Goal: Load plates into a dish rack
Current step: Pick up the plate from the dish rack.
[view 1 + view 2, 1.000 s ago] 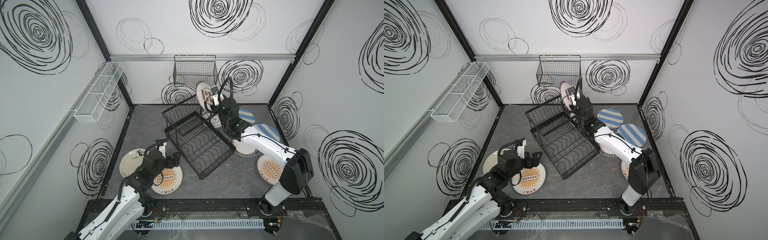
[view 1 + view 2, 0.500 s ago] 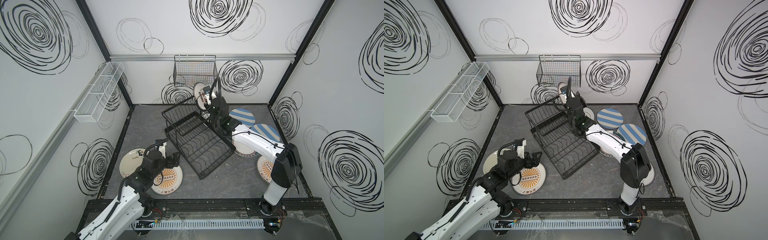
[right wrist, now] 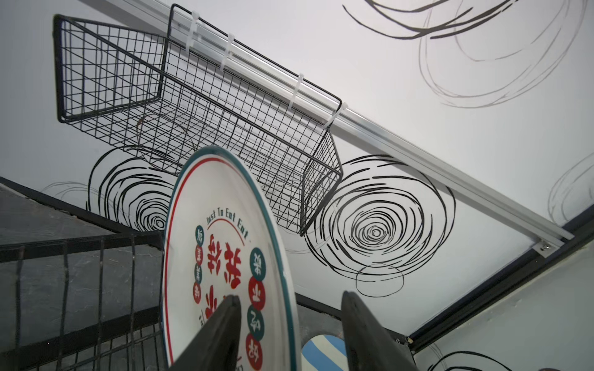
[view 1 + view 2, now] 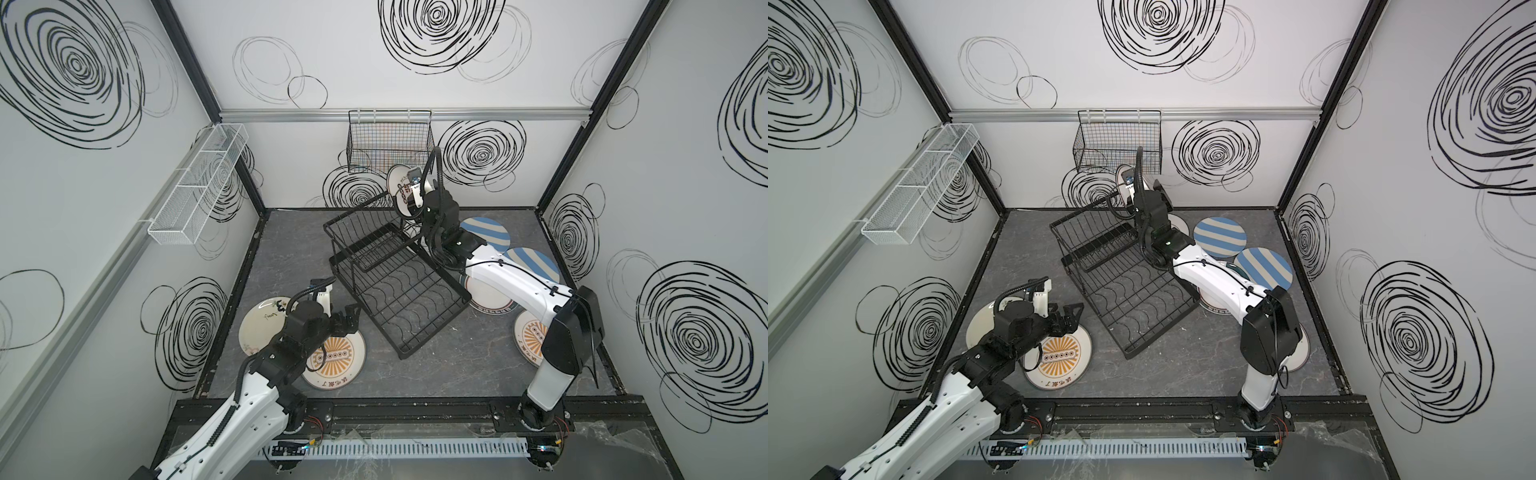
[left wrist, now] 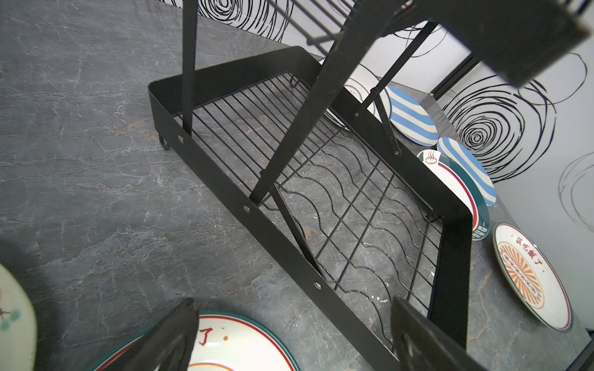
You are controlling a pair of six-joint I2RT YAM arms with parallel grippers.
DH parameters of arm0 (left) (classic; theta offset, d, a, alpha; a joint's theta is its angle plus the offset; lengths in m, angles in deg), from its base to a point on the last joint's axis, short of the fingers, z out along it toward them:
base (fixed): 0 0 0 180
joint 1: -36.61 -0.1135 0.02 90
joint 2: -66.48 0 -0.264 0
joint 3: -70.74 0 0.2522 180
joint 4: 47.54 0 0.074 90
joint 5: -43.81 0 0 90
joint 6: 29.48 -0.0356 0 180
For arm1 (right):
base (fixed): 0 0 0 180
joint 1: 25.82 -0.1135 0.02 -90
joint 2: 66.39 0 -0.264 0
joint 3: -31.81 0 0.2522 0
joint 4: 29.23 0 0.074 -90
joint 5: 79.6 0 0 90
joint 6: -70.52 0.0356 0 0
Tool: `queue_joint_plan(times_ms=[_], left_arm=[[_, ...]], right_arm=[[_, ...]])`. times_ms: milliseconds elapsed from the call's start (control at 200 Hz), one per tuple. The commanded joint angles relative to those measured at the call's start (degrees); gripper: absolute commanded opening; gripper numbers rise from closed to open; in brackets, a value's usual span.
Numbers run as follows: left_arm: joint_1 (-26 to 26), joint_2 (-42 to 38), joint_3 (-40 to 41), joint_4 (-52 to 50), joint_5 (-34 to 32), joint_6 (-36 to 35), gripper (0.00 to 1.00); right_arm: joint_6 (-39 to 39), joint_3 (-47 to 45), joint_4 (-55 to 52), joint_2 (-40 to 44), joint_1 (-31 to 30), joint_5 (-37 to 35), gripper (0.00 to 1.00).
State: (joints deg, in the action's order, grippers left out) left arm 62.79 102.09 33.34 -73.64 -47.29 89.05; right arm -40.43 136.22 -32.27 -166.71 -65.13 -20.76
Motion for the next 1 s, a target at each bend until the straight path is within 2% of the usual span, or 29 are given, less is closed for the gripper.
queue_joint_plan(times_ms=[0,110,415,740,991], left_arm=[[-0.3,-0.2,0.4,1.4,0.1,0.0,0.96],[-0.3,-0.3,0.4,1.4,-0.1,0.0,0.96],[-0.3,-0.5,0.3,1.2,-0.1,0.0,0.96],[-0.3,-0.6,0.3,1.0,-0.1,0.1,0.96],[-0.3,-0.4,0.3,1.2,0.0,0.1,0.96]], right_arm=[[1.3,2.5,-2.4,1.1,0.5,1.2,0.52],[1.6,2.4,-2.7,1.0,0.6,1.4,0.32],[0.8,4.1,-1.6,1.4,0.2,0.5,0.0],[-5.7,9.1,-0.2,-0.1,-2.3,-6.0,0.0],[-8.6,12.3,-0.9,-0.9,-4.8,-14.2,0.0]])
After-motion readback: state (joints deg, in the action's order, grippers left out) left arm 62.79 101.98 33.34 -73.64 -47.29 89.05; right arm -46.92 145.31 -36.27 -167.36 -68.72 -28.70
